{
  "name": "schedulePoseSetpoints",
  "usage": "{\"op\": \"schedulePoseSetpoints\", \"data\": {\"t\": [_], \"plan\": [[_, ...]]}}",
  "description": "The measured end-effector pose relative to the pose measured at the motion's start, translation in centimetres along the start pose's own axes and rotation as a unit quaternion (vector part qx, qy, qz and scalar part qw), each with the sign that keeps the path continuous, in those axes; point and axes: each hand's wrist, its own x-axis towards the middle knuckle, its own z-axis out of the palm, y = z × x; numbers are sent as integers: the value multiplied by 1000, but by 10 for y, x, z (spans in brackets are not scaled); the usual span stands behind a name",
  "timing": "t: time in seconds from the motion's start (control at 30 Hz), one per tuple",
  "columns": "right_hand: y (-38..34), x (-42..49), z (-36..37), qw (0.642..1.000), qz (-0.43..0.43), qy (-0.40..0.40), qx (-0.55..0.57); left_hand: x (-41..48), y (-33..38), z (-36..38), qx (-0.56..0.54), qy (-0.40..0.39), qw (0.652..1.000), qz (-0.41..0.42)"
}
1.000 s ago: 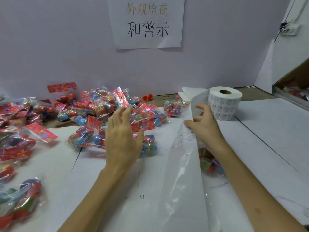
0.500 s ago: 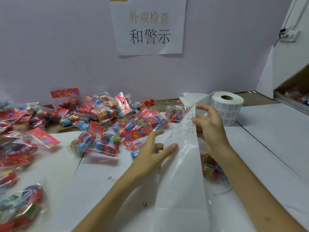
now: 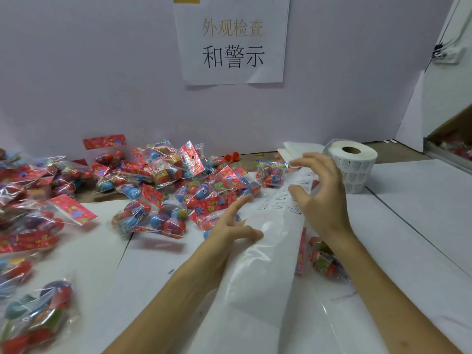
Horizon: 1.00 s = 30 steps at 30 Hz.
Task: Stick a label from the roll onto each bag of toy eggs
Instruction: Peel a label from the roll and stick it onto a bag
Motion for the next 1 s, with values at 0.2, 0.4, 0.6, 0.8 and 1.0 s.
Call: {"op": "schedulePoseSetpoints", "data": {"t": [0.2, 0.4, 0.6, 0.8, 1.0], "plan": [[-6, -4, -3, 986, -109, -128, -3, 11, 10, -3, 68, -26, 997, 28], [-2, -4, -1, 973, -124, -181, -74, 13, 11, -3, 117, -17, 992, 53], [3, -2, -1, 976, -120, -169, -70, 9, 9, -4, 64, -18, 997, 40], [6, -1, -1, 976, -125, -165, -62, 6, 12, -1, 44, -3, 999, 28], [8, 0, -1, 978, -126, -158, -49, 3, 7, -1, 10, -18, 999, 31]]}}
